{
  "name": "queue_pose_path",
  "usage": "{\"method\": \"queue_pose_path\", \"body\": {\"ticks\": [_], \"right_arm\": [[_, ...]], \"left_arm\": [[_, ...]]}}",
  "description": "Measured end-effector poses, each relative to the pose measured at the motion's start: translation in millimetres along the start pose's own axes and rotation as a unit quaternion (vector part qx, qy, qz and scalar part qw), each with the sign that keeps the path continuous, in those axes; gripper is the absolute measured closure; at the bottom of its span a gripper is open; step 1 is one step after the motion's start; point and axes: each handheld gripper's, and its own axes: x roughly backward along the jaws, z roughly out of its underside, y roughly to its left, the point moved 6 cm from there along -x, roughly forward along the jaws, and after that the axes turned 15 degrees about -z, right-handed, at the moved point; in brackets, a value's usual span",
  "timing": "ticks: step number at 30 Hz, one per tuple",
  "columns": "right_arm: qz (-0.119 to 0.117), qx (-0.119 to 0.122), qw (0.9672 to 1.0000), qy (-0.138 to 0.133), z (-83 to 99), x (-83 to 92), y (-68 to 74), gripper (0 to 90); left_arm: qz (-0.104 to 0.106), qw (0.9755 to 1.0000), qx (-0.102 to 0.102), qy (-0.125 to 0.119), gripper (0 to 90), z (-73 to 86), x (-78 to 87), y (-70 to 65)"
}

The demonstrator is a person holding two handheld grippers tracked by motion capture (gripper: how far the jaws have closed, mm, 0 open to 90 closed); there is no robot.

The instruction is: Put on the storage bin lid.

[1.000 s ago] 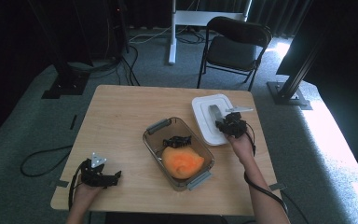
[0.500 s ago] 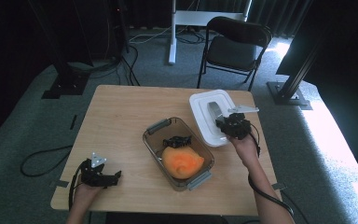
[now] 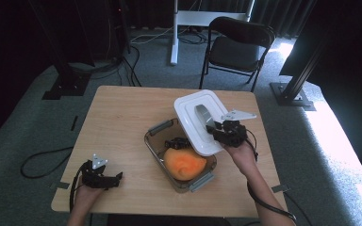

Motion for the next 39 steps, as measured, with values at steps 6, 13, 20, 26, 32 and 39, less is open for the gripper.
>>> {"method": "queue_pose_path", "body": {"ticks": [6, 13, 20, 26, 32, 39], "right_arm": [[-0.029, 0.025, 0.9991, 0.017, 3.0, -12.7, 26.6, 67.6], [-0.067, 0.035, 0.9969, 0.022, 6.3, -20.6, 51.7, 67.6], [-0.099, 0.048, 0.9933, 0.036, 13.0, -26.3, 72.1, 67.6], [-0.118, 0.048, 0.9908, 0.047, 20.8, -30.8, 77.1, 67.6], [-0.122, 0.042, 0.9902, 0.053, 28.1, -34.4, 77.6, 67.6], [-0.121, 0.034, 0.9908, 0.049, 30.4, -33.8, 83.6, 67.6]], "left_arm": [[0.000, 1.0000, 0.000, 0.000, 0.2, 0.0, 0.0, 0.0], [0.001, 1.0000, 0.001, 0.001, 0.2, -0.1, -0.1, -0.1], [0.001, 1.0000, 0.001, 0.002, 0.2, -0.1, -0.1, 0.1], [0.000, 1.0000, 0.001, 0.002, 0.2, -0.1, -0.1, 0.1], [0.000, 1.0000, 0.001, 0.001, 0.2, -0.1, -0.1, 0.1], [0.001, 1.0000, 0.001, 0.002, 0.2, -0.1, -0.1, 0.1]]}}
